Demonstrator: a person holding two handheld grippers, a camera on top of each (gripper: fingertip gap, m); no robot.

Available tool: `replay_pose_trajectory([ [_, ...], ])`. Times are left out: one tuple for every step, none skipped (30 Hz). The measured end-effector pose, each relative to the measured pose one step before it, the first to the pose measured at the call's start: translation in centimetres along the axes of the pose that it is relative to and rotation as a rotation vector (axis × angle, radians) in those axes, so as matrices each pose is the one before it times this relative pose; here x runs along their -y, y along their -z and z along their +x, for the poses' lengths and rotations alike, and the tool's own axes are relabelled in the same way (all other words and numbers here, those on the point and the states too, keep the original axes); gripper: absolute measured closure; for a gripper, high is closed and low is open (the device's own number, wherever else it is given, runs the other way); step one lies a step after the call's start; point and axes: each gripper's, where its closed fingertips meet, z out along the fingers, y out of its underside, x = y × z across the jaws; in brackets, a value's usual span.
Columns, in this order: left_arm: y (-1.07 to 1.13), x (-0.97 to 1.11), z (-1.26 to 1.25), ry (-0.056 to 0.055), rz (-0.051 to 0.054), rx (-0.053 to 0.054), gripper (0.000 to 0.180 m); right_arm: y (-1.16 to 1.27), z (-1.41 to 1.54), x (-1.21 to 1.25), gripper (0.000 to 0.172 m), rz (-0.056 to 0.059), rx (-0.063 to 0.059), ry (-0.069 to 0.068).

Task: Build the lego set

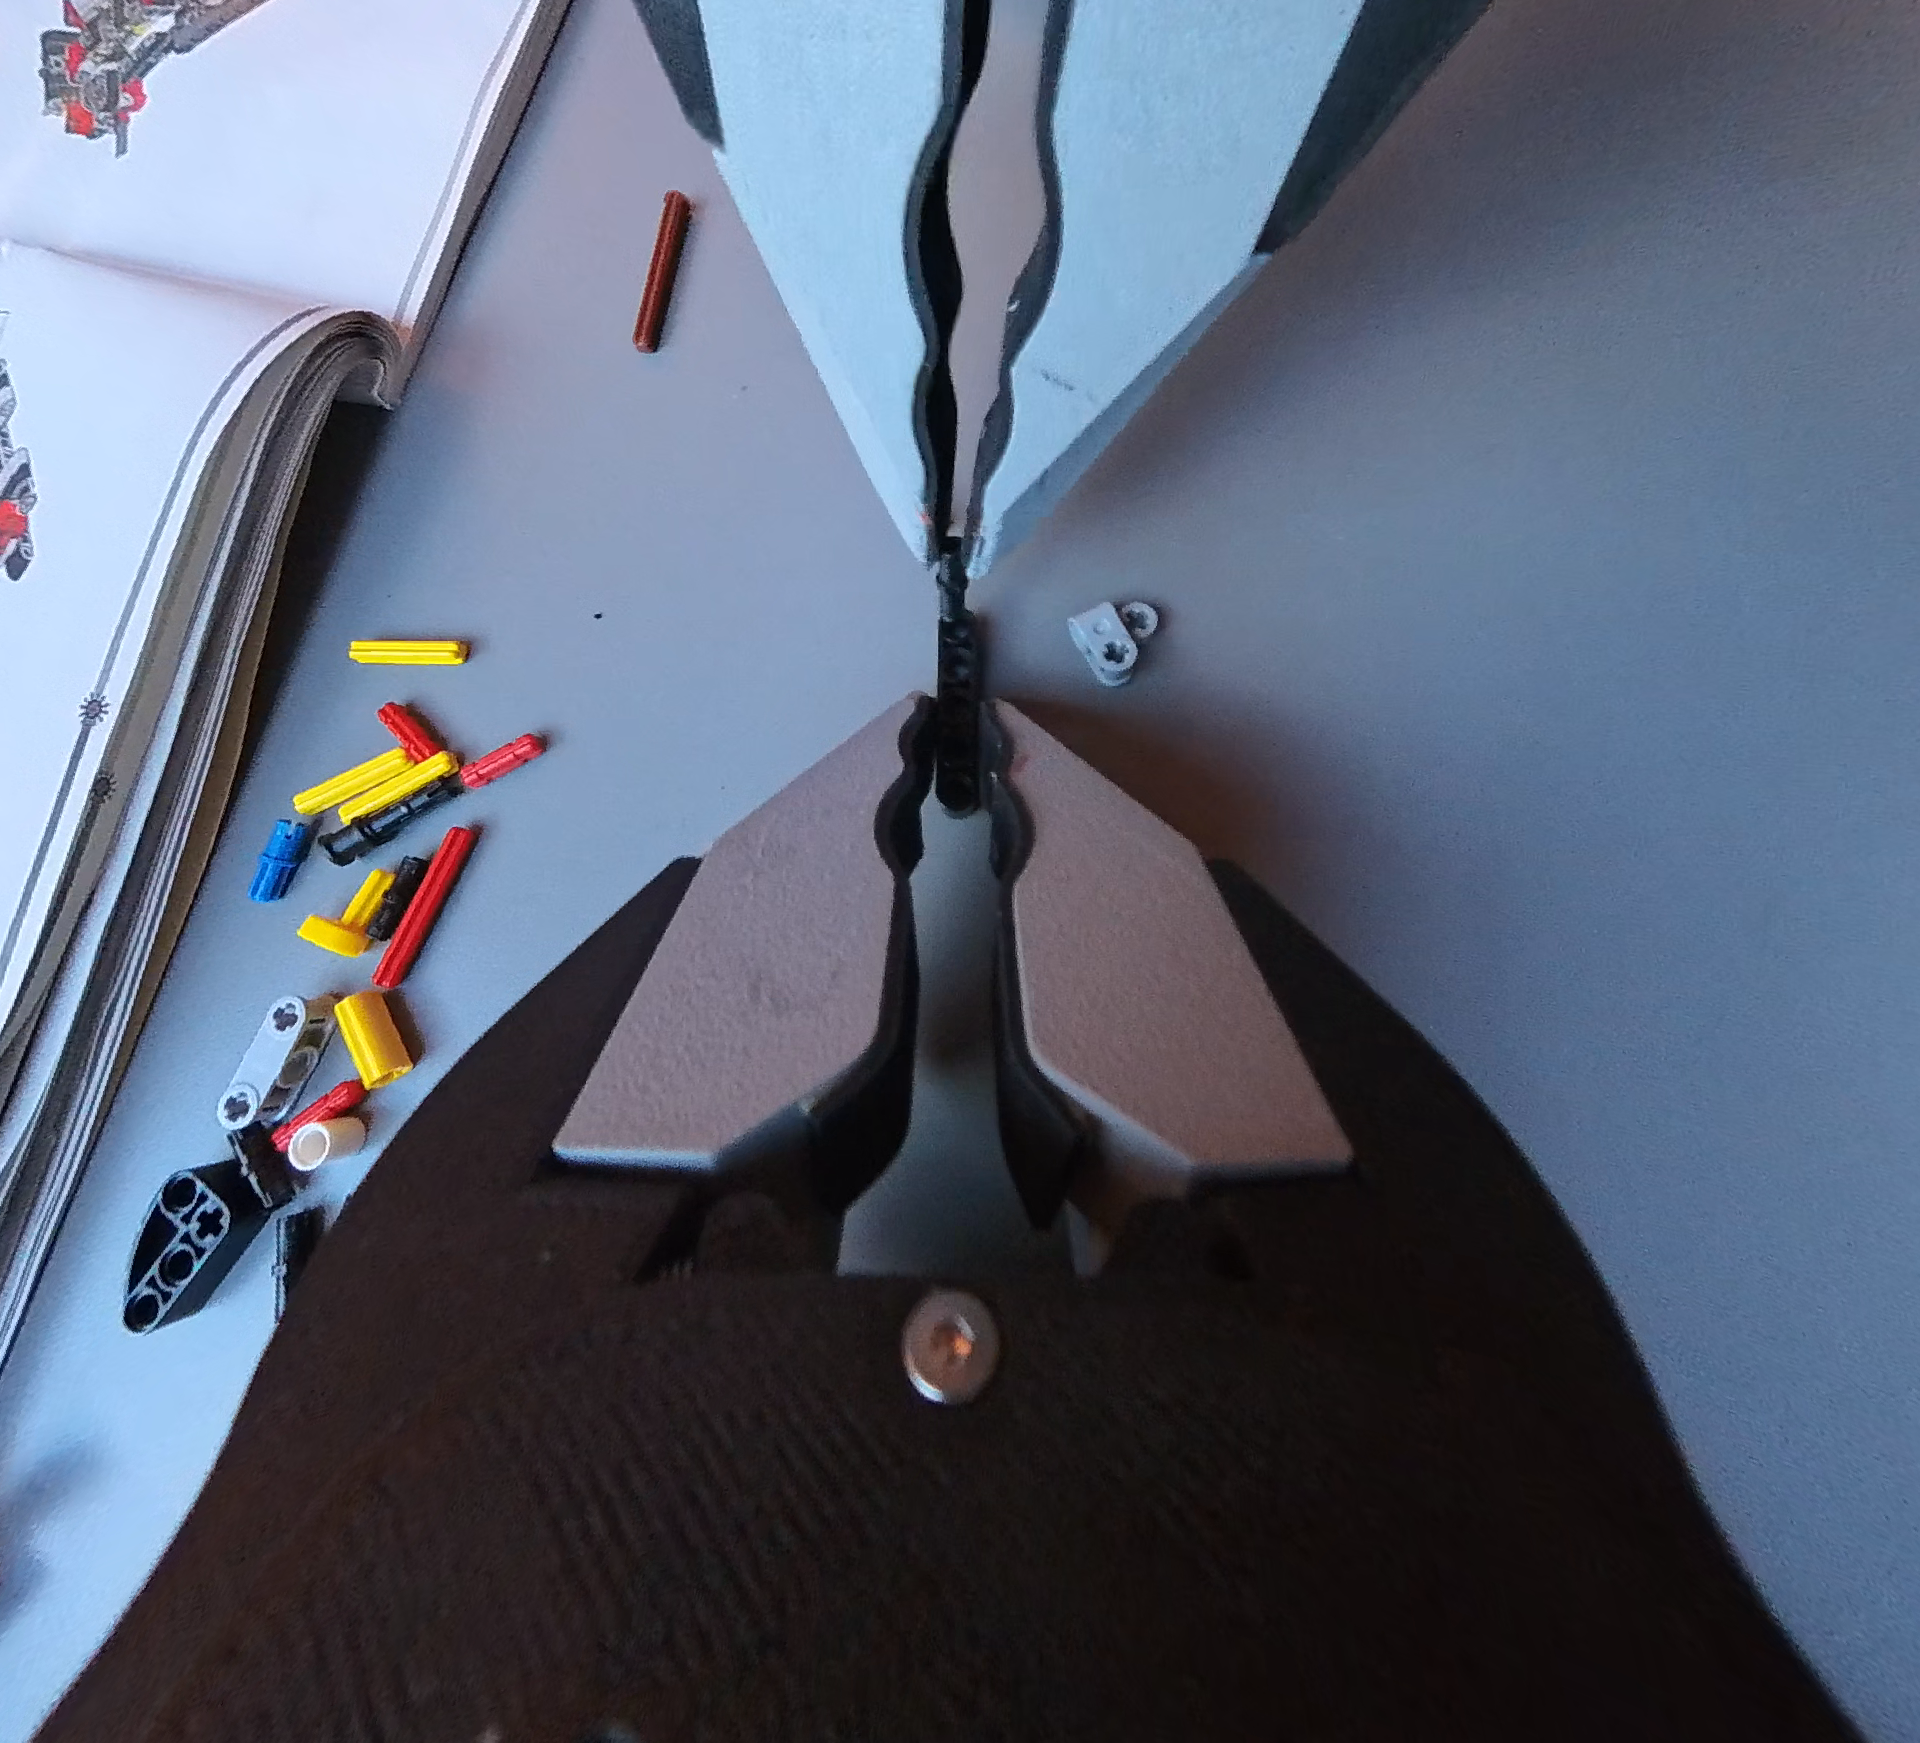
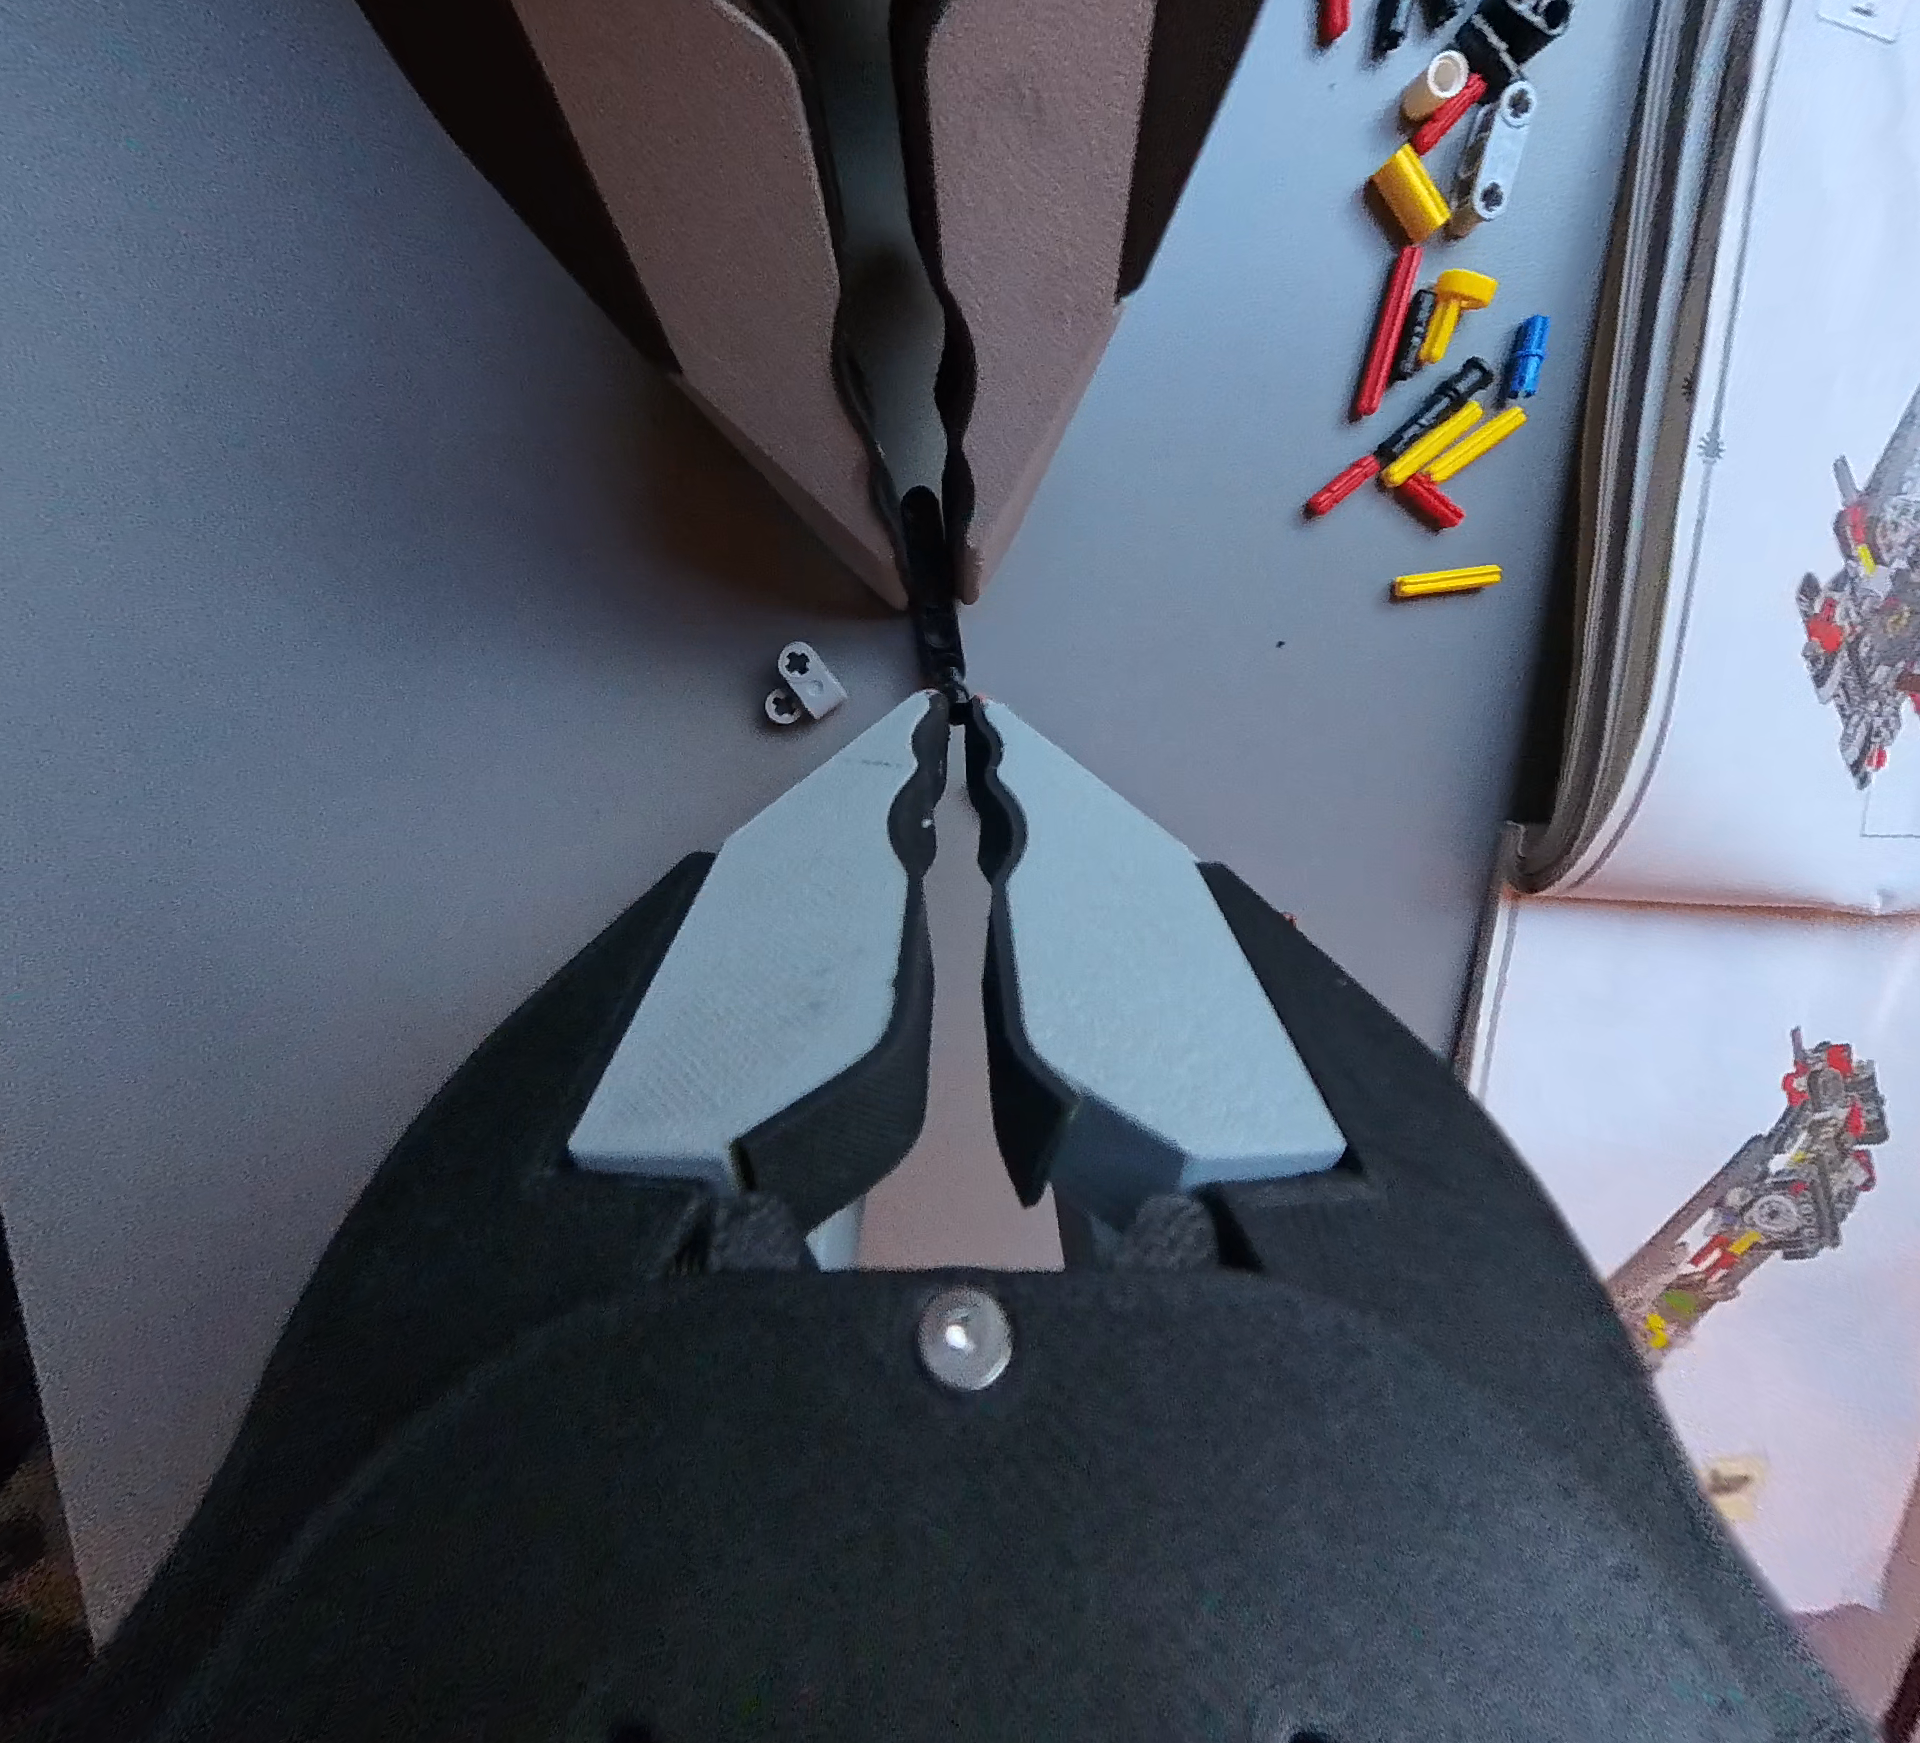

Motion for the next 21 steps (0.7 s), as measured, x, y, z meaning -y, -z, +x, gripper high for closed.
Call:
replay_pose_trajectory([
  [-0.001, -0.002, 0.002, 0.0019, 0.0000, -0.0015, 0.175, -0.092, -0.015, -0.079, 0.171, -0.0186, -0.0014, 0.0125],
  [0.002, -0.004, 0.008, 0.0004, -0.0003, -0.0004, 0.175, -0.073, 0.054, -0.038, 0.171, -0.0139, -0.0056, 0.0098],
  [0.002, -0.005, -0.007, -0.0003, -0.0003, 0.0004, 0.175, -0.016, 0.027, 0.055, 0.171, -0.0050, -0.0012, 0.0040],
  [0.001, 0.001, 0.006, -0.0002, 0.0002, 0.0002, 0.175, -0.001, -0.012, 0.033, 0.171, -0.0051, 0.0022, 0.0013],
  [0.000, 0.001, 0.003, 0.0002, 0.0000, -0.0002, 0.175, 0.003, -0.014, 0.036, 0.171, -0.0041, 0.0005, 0.0038],
  [0.001, -0.002, -0.001, 0.0011, 0.0001, -0.0009, 0.175, -0.011, -0.011, 0.093, 0.171, -0.0011, -0.0002, 0.0035],
  [0.000, -0.002, 0.000, 0.0013, 0.0001, -0.0009, 0.175, -0.021, -0.011, 0.110, 0.171, 0.0002, -0.0003, 0.0020],
  [-0.002, 0.000, -0.007, 0.0003, -0.0001, -0.0001, 0.175, -0.041, -0.009, 0.134, 0.171, 0.0026, 0.0011, -0.0005],
  [0.002, -0.001, -0.001, -0.0005, 0.0001, 0.0005, 0.175, -0.050, 0.009, 0.143, 0.171, 0.0054, 0.0028, -0.0040],
  [0.004, -0.004, 0.005, -0.0002, -0.0002, 0.0002, 0.175, -0.044, 0.033, 0.092, 0.171, 0.0056, 0.0047, -0.0068],
  [-0.004, 0.001, -0.008, 0.0008, -0.0002, -0.0004, 0.175, -0.001, 0.058, 0.012, 0.171, 0.0050, 0.0051, -0.0108],
  [0.003, -0.008, -0.026, 0.0020, -0.0003, 0.0013, 0.175, 0.022, 0.061, -0.033, 0.171, 0.0081, 0.0036, -0.0127],
  [0.013, -0.003, -0.052, 0.0021, -0.0001, 0.0023, 0.175, 0.046, 0.045, 0.004, 0.171, 0.0152, 0.0024, -0.0137],
  [-0.003, 0.003, -0.016, 0.0008, 0.0001, 0.0008, 0.175, 0.074, -0.013, 0.079, 0.172, 0.0241, 0.0055, -0.0183],
  [0.002, 0.000, 0.003, -0.0004, 0.0001, 0.0003, 0.175, 0.092, -0.119, 0.129, 0.172, 0.0271, 0.0140, -0.0242],
  [0.000, 0.000, -0.003, -0.0002, 0.0000, 0.0001, 0.175, 0.060, -0.121, 0.141, 0.172, 0.0262, 0.0141, -0.0232],
  [0.004, -0.005, -0.003, 0.0005, 0.0000, -0.0004, 0.175, -0.009, -0.058, 0.064, 0.172, 0.0177, 0.0073, -0.0168],
  [-0.003, 0.002, 0.005, 0.0008, 0.0000, -0.0006, 0.175, -0.098, 0.042, -0.124, 0.172, 0.0032, -0.0016, -0.0079],
  [-0.003, 0.002, -0.001, 0.0004, 0.0000, -0.0004, 0.175, -0.064, 0.053, -0.070, 0.172, 0.0022, -0.0062, -0.0007],
  [-0.001, 0.002, 0.001, 0.0001, 0.0001, 0.0000, 0.175, -0.006, 0.005, -0.069, 0.171, -0.0029, -0.0055, 0.0017],
  [-0.008, -0.009, -0.004, 0.0003, -0.0003, -0.0002, 0.175, 0.021, 0.009, -0.046, 0.172, -0.0052, -0.0078, 0.0068],
])
